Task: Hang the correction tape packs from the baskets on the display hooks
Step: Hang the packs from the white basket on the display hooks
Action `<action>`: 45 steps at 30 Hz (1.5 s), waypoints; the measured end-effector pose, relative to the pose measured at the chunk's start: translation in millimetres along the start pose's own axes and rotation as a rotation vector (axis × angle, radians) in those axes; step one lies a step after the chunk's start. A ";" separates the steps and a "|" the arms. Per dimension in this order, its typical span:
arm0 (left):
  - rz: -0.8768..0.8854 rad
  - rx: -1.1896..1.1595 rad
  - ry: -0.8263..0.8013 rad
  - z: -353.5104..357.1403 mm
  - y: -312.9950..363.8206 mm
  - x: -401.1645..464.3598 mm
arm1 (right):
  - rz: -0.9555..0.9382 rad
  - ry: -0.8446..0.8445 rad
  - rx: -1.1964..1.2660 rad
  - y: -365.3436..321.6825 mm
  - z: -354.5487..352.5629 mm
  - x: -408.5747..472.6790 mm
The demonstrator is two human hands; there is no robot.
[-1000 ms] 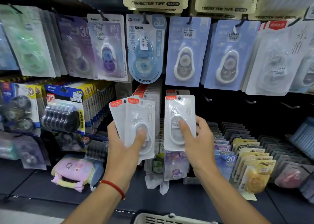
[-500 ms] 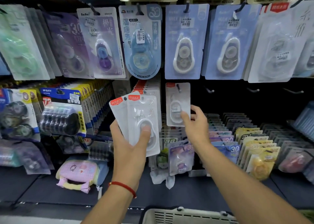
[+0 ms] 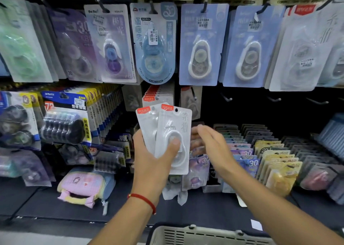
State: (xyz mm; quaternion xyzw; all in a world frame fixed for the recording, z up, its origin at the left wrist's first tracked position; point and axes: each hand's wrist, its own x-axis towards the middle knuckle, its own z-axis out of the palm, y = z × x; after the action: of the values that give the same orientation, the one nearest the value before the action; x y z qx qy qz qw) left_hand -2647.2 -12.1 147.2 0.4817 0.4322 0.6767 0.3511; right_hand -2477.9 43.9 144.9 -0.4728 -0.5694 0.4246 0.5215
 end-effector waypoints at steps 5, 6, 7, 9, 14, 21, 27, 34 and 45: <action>-0.038 -0.032 -0.060 5.5 -0.9 -2.0 | -0.071 -0.125 0.036 -1.2 3.1 -41.1; -0.042 -0.045 -0.068 5.9 -0.6 -2.3 | -0.076 -0.111 0.053 -0.4 3.8 -42.5; -0.051 -0.060 -0.071 6.2 0.0 -2.8 | -0.083 -0.096 0.066 -1.1 5.0 -43.9; -0.071 -0.075 -0.073 5.8 -0.3 -2.6 | -0.093 -0.047 0.090 -4.1 8.3 -45.3; -0.064 -0.028 -0.042 -3.8 -6.5 1.3 | -0.164 0.146 0.040 -7.3 6.3 -39.1; -0.029 0.032 0.032 -17.1 -4.7 5.7 | -0.178 0.162 -0.040 -10.5 0.8 -29.1; -0.010 0.023 -0.005 -23.2 -2.3 6.5 | -0.134 0.238 0.022 -0.7 3.4 -24.2; 0.042 0.013 -0.129 -30.9 -5.0 5.5 | -0.141 0.307 -0.149 36.2 3.9 8.6; 0.015 0.020 -0.176 -25.5 -20.8 10.3 | 0.215 0.455 -0.339 42.0 7.0 128.0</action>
State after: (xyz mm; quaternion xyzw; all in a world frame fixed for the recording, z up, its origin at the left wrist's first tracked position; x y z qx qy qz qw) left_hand -2673.3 -1.3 127.5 0.5458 0.4028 0.6302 0.3778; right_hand -2481.9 177.6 127.9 -0.6937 -0.4474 0.2596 0.5012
